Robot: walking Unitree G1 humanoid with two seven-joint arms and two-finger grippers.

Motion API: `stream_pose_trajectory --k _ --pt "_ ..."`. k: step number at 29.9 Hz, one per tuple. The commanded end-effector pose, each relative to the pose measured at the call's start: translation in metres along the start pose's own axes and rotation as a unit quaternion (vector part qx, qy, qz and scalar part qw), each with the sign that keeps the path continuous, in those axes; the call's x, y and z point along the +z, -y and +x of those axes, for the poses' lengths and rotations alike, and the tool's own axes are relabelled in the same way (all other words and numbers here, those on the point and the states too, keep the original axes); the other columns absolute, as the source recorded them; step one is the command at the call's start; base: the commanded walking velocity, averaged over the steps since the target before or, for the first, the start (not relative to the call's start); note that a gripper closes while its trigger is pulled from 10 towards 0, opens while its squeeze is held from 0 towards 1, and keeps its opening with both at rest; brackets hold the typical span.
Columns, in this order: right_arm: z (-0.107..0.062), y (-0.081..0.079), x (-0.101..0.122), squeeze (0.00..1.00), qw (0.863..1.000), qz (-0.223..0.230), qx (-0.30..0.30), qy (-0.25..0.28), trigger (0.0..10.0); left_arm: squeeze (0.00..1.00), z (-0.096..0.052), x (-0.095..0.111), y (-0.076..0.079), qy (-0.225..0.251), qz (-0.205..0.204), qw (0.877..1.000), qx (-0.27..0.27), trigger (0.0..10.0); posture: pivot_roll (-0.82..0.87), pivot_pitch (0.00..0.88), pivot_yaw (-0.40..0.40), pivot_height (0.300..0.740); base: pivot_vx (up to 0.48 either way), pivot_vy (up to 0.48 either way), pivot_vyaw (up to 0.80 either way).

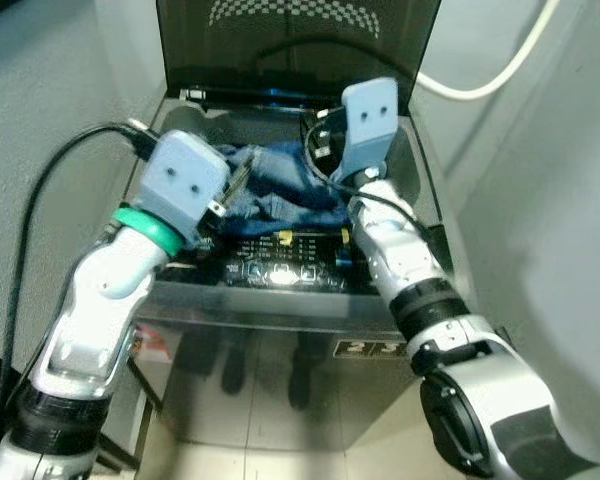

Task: Clothes washing

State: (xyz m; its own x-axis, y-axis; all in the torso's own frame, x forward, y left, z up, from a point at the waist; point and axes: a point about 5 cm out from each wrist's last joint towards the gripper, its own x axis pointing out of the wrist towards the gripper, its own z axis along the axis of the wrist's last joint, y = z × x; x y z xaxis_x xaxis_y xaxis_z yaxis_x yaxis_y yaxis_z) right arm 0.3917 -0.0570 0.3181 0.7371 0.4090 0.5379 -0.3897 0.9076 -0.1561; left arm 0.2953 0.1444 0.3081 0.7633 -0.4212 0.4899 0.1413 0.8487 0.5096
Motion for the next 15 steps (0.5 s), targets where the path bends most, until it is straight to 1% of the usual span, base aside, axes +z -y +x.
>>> stream_pose_trajectory --k 1,2,3,5,6,8,9,10,11,12,14,15 --pt "-0.006 0.01 0.012 0.0 0.999 0.001 0.016 0.041 10.0 0.0 -0.008 0.002 0.004 -0.009 -0.008 1.0 0.011 10.0 0.17 0.095 -0.035 0.74 0.0 0.0 0.0" --pt "-0.006 0.01 0.012 0.0 0.999 0.001 0.016 0.041 10.0 0.0 -0.008 0.002 0.004 -0.009 -0.008 1.0 0.011 10.0 0.17 0.095 -0.035 0.74 0.0 0.0 0.0" --pt "-0.007 0.015 0.014 0.0 0.999 0.002 0.008 0.048 10.0 0.0 -0.01 0.002 0.006 -0.014 -0.007 1.0 0.012 10.0 0.17 0.095 -0.035 0.74 0.0 0.0 0.0" --pt "-0.007 0.015 0.014 0.0 0.999 0.002 0.008 0.048 10.0 0.0 -0.01 0.002 0.006 -0.014 -0.007 1.0 0.012 10.0 0.17 0.095 -0.035 0.74 0.0 0.0 0.0" --pt "-0.008 0.02 0.017 0.0 0.998 0.001 -0.003 0.055 10.0 0.0 -0.012 0.0 0.007 -0.019 -0.01 1.0 0.012 10.0 0.17 0.095 -0.035 0.74 0.0 0.0 0.0" --pt "-0.008 0.02 0.017 0.0 0.998 0.001 -0.003 0.055 10.0 0.0 -0.012 0.0 0.007 -0.019 -0.01 1.0 0.012 10.0 0.17 0.095 -0.035 0.74 0.0 0.0 0.0" --pt "-0.011 0.024 0.019 0.0 0.998 0.001 -0.001 0.06 10.0 0.0 -0.014 0.0 0.009 -0.024 -0.01 1.0 0.013 10.0 0.16 0.089 -0.037 0.74 0.0 0.0 0.0" --pt "-0.011 0.024 0.019 0.0 0.998 0.001 -0.001 0.06 10.0 0.0 -0.014 0.0 0.009 -0.024 -0.01 1.0 0.013 10.0 0.16 0.089 -0.037 0.74 0.0 0.0 0.0" --pt "-0.015 0.022 0.017 0.0 0.998 0.005 0.038 0.054 10.0 0.0 -0.015 0.0 0.01 -0.025 -0.013 0.999 0.015 10.0 0.16 0.088 -0.036 0.74 0.0 0.0 0.0" --pt "-0.028 0.012 0.009 0.0 0.991 -0.002 0.131 0.031 10.0 0.0 -0.015 0.003 0.006 -0.023 -0.006 0.999 0.037 10.0 0.16 0.09 -0.033 0.74 0.0 0.0 0.0" --pt "-0.028 0.012 0.009 0.0 0.991 -0.002 0.131 0.031 10.0 0.0 -0.015 0.003 0.006 -0.023 -0.006 0.999 0.037 10.0 0.16 0.09 -0.033 0.74 0.0 0.0 0.0" --pt "-0.041 -0.002 -0.004 0.0 0.976 -0.01 0.216 -0.002 10.0 0.0 -0.016 0.005 -0.001 -0.02 0.006 0.997 0.072 10.0 0.15 0.093 -0.03 0.74 0.0 0.0 0.0"
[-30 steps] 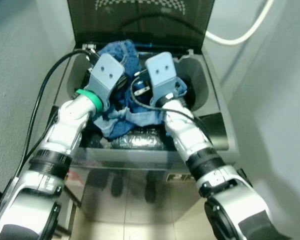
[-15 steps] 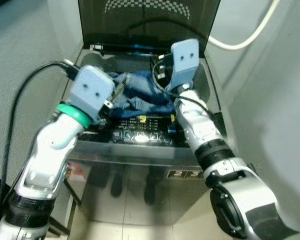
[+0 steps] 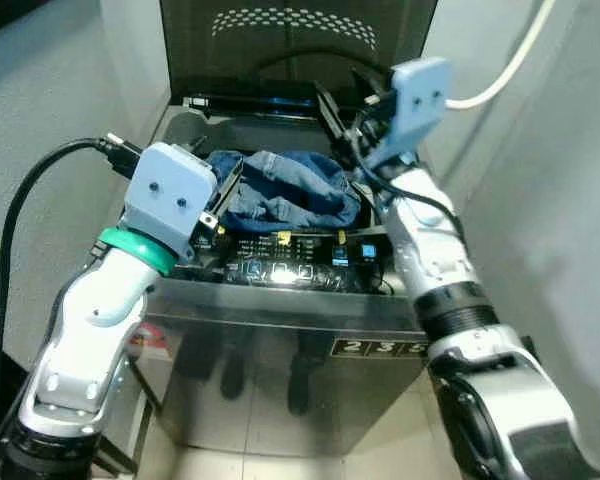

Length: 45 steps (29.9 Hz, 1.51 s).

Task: Clothes washing

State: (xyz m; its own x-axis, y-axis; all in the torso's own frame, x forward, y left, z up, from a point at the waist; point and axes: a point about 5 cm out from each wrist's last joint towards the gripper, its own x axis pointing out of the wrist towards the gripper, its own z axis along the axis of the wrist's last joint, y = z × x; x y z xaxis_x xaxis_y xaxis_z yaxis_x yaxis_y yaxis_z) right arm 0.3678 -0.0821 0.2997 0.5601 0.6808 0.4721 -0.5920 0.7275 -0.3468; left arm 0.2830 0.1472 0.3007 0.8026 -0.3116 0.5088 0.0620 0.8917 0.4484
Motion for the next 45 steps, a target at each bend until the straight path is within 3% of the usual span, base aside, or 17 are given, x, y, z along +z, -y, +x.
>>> stream_pose_trajectory --k 1,3,8,10,14,20,22,26,28,40,44,45 --pt "-0.004 -0.028 -0.015 0.0 0.993 0.001 0.114 -0.041 10.0 0.0 0.0 0.005 -0.01 0.006 0.013 0.999 0.051 10.0 0.15 0.096 -0.029 0.74 0.0 0.0 0.0" --pt "-0.006 -0.046 -0.032 0.0 0.983 -0.031 0.164 -0.083 10.0 0.0 0.002 0.012 -0.02 0.017 0.011 0.994 0.105 10.0 0.15 0.1 -0.027 0.74 0.0 0.0 0.0" --pt "0.004 -0.067 -0.049 0.0 0.978 -0.057 0.173 -0.106 10.0 0.0 0.002 0.018 -0.019 0.026 0.009 0.992 0.125 10.0 0.16 0.108 -0.032 0.74 0.0 0.0 0.0" --pt "0.004 -0.067 -0.049 0.0 0.978 -0.057 0.173 -0.106 10.0 0.0 0.002 0.018 -0.019 0.026 0.009 0.992 0.125 10.0 0.16 0.108 -0.032 0.74 0.0 0.0 0.0" --pt "0.011 -0.085 -0.045 0.0 0.973 -0.056 0.202 -0.093 10.0 0.0 -0.002 0.019 -0.013 0.021 0.004 0.992 0.122 10.0 0.17 0.116 -0.044 0.74 0.0 0.0 0.0" --pt "0.024 -0.095 -0.038 0.0 0.976 -0.047 0.195 -0.084 10.0 0.0 -0.003 0.02 -0.009 0.019 0.002 0.993 0.119 10.0 0.17 0.12 -0.05 0.74 0.0 0.0 0.0" --pt "0.029 -0.1 -0.042 0.0 0.978 -0.053 0.176 -0.103 10.0 0.0 -0.001 0.02 -0.009 0.016 0.001 0.992 0.125 10.0 0.17 0.123 -0.055 0.74 0.0 0.0 0.0" --pt "0.029 -0.101 -0.044 0.0 0.978 -0.056 0.171 -0.108 10.0 0.0 -0.001 0.02 -0.009 0.016 0.001 0.992 0.126 10.0 0.17 0.123 -0.055 0.74 0.0 0.0 0.0" --pt "0.032 -0.096 -0.048 0.0 0.981 -0.07 0.132 -0.122 10.0 0.0 -0.001 0.019 -0.006 0.013 -0.001 0.992 0.124 10.0 0.17 0.126 -0.052 0.74 0.0 0.0 0.0" --pt "0.028 -0.076 -0.057 0.0 0.979 -0.111 0.058 -0.164 10.0 0.0 -0.003 0.016 0.0 0.001 -0.011 0.995 0.104 10.0 0.16 0.125 -0.039 0.74 0.0 0.0 0.0" --pt "0.028 -0.07 -0.058 0.0 0.978 -0.112 0.037 -0.172 10.0 0.0 -0.008 0.015 0.008 -0.009 -0.047 0.997 0.058 10.0 0.16 0.126 -0.037 0.74 0.0 0.0 0.0" --pt "0.028 -0.07 -0.058 0.0 0.978 -0.112 0.036 -0.172 8.4 0.0 -0.009 0.015 0.009 -0.011 -0.052 0.997 0.054 10.0 0.16 0.127 -0.037 0.74 0.0 0.0 0.0"
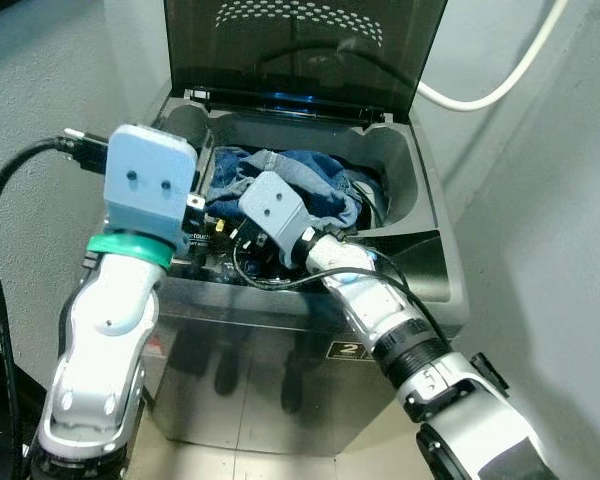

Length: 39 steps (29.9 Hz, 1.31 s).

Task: Clothes washing

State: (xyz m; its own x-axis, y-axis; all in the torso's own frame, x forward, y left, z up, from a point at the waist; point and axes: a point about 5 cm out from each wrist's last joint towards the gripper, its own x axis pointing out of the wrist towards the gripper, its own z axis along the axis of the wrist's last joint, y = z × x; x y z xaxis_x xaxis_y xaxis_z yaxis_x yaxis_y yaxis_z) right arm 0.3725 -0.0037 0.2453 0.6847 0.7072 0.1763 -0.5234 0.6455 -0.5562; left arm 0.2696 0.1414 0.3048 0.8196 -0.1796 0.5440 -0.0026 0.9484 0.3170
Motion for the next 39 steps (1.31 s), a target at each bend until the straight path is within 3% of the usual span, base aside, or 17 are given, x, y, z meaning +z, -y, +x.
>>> stream_pose_trajectory --k 1,7,9,10,12,19,22,23,26,32,33,34,35,37,38,39 --pt "0.0 0.003 -0.005 0.0 1.0 0.0 -0.006 -0.017 0.0 0.0 -0.003 0.001 0.004 -0.002 -0.013 1.0 -0.014 10.0 0.16 0.126 -0.039 0.74 0.0 0.0 0.0" --pt "0.002 0.005 -0.003 0.0 1.0 -0.004 -0.011 -0.015 0.0 0.0 -0.006 -0.002 0.008 -0.019 -0.031 0.999 -0.035 10.0 0.17 0.126 -0.04 0.74 0.0 0.0 0.0" --pt "0.002 0.007 -0.003 0.0 1.0 -0.008 -0.011 -0.014 0.0 0.0 -0.016 -0.006 0.015 -0.057 -0.106 0.991 -0.065 10.0 0.16 0.128 -0.041 0.74 0.0 0.0 0.0" --pt "0.002 0.007 -0.003 0.0 1.0 -0.008 -0.011 -0.014 0.0 0.0 -0.016 -0.006 0.015 -0.057 -0.106 0.991 -0.065 10.0 0.16 0.128 -0.041 0.74 0.0 0.0 0.0" --pt "0.001 0.01 -0.004 0.0 1.0 -0.01 -0.016 -0.016 0.0 0.0 -0.027 -0.007 0.016 -0.087 -0.153 0.982 -0.072 10.0 0.17 0.13 -0.037 0.74 0.0 0.0 0.0" --pt "0.001 0.012 -0.004 0.0 1.0 -0.012 -0.021 -0.017 0.0 0.0 -0.032 -0.007 0.013 -0.099 -0.164 0.979 -0.07 10.0 0.18 0.131 -0.033 0.74 0.0 0.0 0.0" --pt "0.006 0.038 0.008 0.0 0.993 -0.007 -0.116 -0.008 0.0 0.0 -0.05 -0.007 0.006 -0.127 -0.216 0.965 -0.08 10.0 0.2 0.136 -0.045 0.74 0.0 0.0 0.0" --pt "0.006 0.038 0.008 0.0 0.993 -0.007 -0.116 -0.008 0.0 0.0 -0.05 -0.007 0.006 -0.127 -0.216 0.965 -0.08 10.0 0.2 0.136 -0.045 0.74 0.0 0.0 0.0" --pt "0.01 0.058 0.02 0.0 0.983 -0.006 -0.186 -0.002 0.0 0.0 -0.055 -0.005 0.012 -0.131 -0.24 0.957 -0.101 10.0 0.19 0.137 -0.048 0.74 0.0 0.0 0.0" --pt "0.01 0.07 0.025 0.0 0.974 -0.016 -0.226 -0.003 0.0 0.0 -0.06 -0.004 0.015 -0.139 -0.257 0.949 -0.116 10.0 0.19 0.139 -0.049 0.74 0.0 0.0 0.0" --pt "0.009 0.079 0.028 0.0 0.966 -0.028 -0.257 -0.009 0.0 0.0 -0.063 -0.002 0.018 -0.139 -0.283 0.94 -0.132 10.0 0.19 0.139 -0.05 0.74 0.0 0.0 0.0" --pt "0.009 0.079 0.028 0.0 0.966 -0.028 -0.257 -0.009 0.0 0.0 -0.063 -0.002 0.018 -0.139 -0.283 0.94 -0.132 10.0 0.19 0.139 -0.05 0.74 0.0 0.0 0.0" --pt "0.01 0.086 0.032 0.0 0.959 -0.042 -0.281 -0.01 4.0 0.0 -0.068 -0.001 0.02 -0.141 -0.309 0.929 -0.149 10.0 0.19 0.14 -0.051 0.74 0.0 0.0 0.0" --pt "0.01 0.086 0.032 0.0 0.959 -0.042 -0.281 -0.01 4.0 0.0 -0.068 -0.001 0.02 -0.141 -0.309 0.929 -0.149 10.0 0.19 0.14 -0.051 0.74 0.0 0.0 0.0" --pt "0.011 0.09 0.038 0.0 0.953 -0.053 -0.299 -0.006 10.0 0.0 -0.072 0.0 0.022 -0.142 -0.328 0.92 -0.164 10.0 0.19 0.14 -0.051 0.74 0.0 0.0 0.0" --pt "0.014 0.092 0.047 0.0 0.949 -0.062 -0.31 0.009 10.0 0.0 -0.076 0.0 0.025 -0.149 -0.337 0.913 -0.176 10.0 0.18 0.141 -0.049 0.74 0.0 0.0 0.0"
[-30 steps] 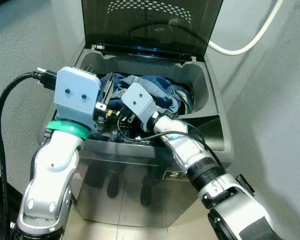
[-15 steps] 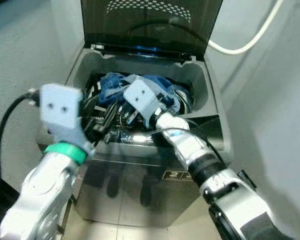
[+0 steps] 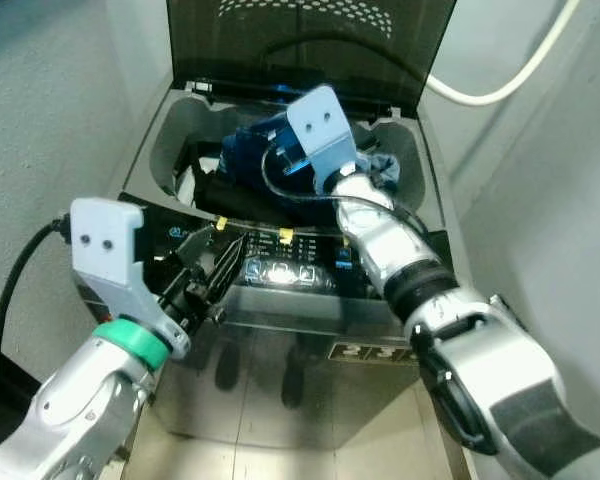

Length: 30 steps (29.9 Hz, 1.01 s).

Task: Clothes washing

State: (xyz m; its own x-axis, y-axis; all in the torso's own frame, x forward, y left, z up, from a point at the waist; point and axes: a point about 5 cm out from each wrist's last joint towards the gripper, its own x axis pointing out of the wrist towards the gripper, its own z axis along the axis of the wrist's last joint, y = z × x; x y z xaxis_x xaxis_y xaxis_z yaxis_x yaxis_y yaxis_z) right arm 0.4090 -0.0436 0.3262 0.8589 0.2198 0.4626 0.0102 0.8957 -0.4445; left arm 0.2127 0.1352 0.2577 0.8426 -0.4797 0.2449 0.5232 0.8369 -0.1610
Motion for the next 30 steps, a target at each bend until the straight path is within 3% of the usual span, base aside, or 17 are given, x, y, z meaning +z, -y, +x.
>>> stream_pose_trajectory --k 1,4,7,8,9,10,12,15,16,20,21,24,25,26,27,28,30 --pt "0.004 0.002 0.011 0.0 1.0 -0.002 -0.017 0.024 10.0 0.0 -0.004 -0.003 0.005 -0.01 -0.011 1.0 -0.022 10.0 0.18 0.141 -0.049 0.74 0.0 0.0 0.0" --pt "0.009 -0.006 0.032 0.0 0.998 0.001 -0.01 0.059 10.0 0.0 -0.006 -0.008 0.006 -0.024 -0.015 0.999 -0.024 10.0 0.18 0.14 -0.056 0.74 0.0 0.0 0.0" --pt "0.007 -0.016 0.03 0.0 0.998 -0.011 0.022 0.052 10.0 0.0 -0.006 -0.008 0.005 -0.025 -0.016 0.999 -0.022 10.0 0.19 0.139 -0.059 0.74 0.0 0.0 0.0" --pt "0.003 -0.031 0.024 0.0 0.996 -0.029 0.073 0.035 10.0 0.0 -0.005 -0.007 0.005 -0.025 -0.015 0.999 -0.019 10.0 0.19 0.14 -0.059 0.74 0.0 0.0 0.0" --pt "-0.006 -0.051 0.007 0.0 0.986 -0.061 0.156 -0.003 10.0 0.0 -0.005 -0.007 0.004 -0.025 -0.016 0.999 -0.018 10.0 0.19 0.139 -0.06 0.74 0.0 0.0 0.0" --pt "-0.006 -0.051 0.007 0.0 0.986 -0.061 0.156 -0.003 10.0 0.0 -0.005 -0.007 0.004 -0.025 -0.016 0.999 -0.018 10.0 0.19 0.139 -0.06 0.74 0.0 0.0 0.0" --pt "-0.019 -0.069 -0.013 0.0 0.966 -0.084 0.237 -0.051 10.0 0.0 -0.006 -0.006 0.005 -0.025 -0.017 0.999 -0.019 10.0 0.19 0.14 -0.061 0.74 0.0 0.0 0.0" --pt "-0.02 -0.066 -0.017 0.0 0.966 -0.076 0.24 -0.064 10.0 0.0 -0.007 -0.006 0.006 -0.026 -0.018 0.999 -0.023 10.0 0.19 0.14 -0.061 0.74 0.0 0.0 0.0" --pt "-0.018 -0.063 -0.017 1.0 0.967 -0.069 0.235 -0.066 10.0 0.0 -0.007 -0.006 0.006 -0.027 -0.019 0.999 -0.025 10.0 0.18 0.139 -0.056 0.74 0.0 0.0 0.0" --pt "-0.017 -0.06 -0.016 1.0 0.968 -0.066 0.233 -0.067 10.0 0.0 -0.007 -0.006 0.006 -0.028 -0.02 0.999 -0.026 10.0 0.18 0.139 -0.056 0.74 0.0 0.0 0.0" --pt "-0.008 -0.042 -0.012 1.0 0.974 -0.082 0.204 -0.061 10.0 0.0 -0.006 -0.005 0.006 -0.028 -0.021 0.999 -0.031 10.0 0.18 0.136 -0.051 0.74 0.0 0.0 0.0" --pt "-0.005 -0.036 -0.011 1.0 0.975 -0.088 0.196 -0.059 10.0 0.0 -0.006 -0.004 0.006 -0.027 -0.022 0.999 -0.033 10.0 0.18 0.136 -0.051 0.74 0.0 0.0 0.0" --pt "-0.002 -0.026 -0.009 0.0 0.976 -0.081 0.193 -0.059 10.0 0.0 -0.005 -0.004 0.007 -0.027 -0.022 0.999 -0.034 10.0 0.18 0.134 -0.047 0.74 0.0 0.0 0.0" --pt "-0.002 -0.026 -0.009 0.0 0.976 -0.081 0.193 -0.059 10.0 0.0 -0.005 -0.004 0.007 -0.027 -0.022 0.999 -0.034 10.0 0.18 0.134 -0.047 0.74 0.0 0.0 0.0" --pt "0.002 -0.013 -0.007 0.0 0.978 -0.035 0.194 -0.062 10.0 0.0 -0.005 -0.004 0.007 -0.027 -0.021 0.999 -0.036 10.0 0.18 0.133 -0.045 0.74 0.0 0.0 0.0" --pt "0.002 -0.013 -0.007 0.0 0.978 -0.035 0.194 -0.062 10.0 0.0 -0.005 -0.004 0.007 -0.027 -0.021 0.999 -0.036 10.0 0.18 0.133 -0.045 0.74 0.0 0.0 0.0" --pt "0.006 0.003 -0.003 0.0 0.977 0.036 0.203 -0.061 10.0 0.0 -0.004 -0.004 0.007 -0.026 -0.021 0.999 -0.037 10.0 0.18 0.129 -0.044 0.74 0.0 0.0 0.0"
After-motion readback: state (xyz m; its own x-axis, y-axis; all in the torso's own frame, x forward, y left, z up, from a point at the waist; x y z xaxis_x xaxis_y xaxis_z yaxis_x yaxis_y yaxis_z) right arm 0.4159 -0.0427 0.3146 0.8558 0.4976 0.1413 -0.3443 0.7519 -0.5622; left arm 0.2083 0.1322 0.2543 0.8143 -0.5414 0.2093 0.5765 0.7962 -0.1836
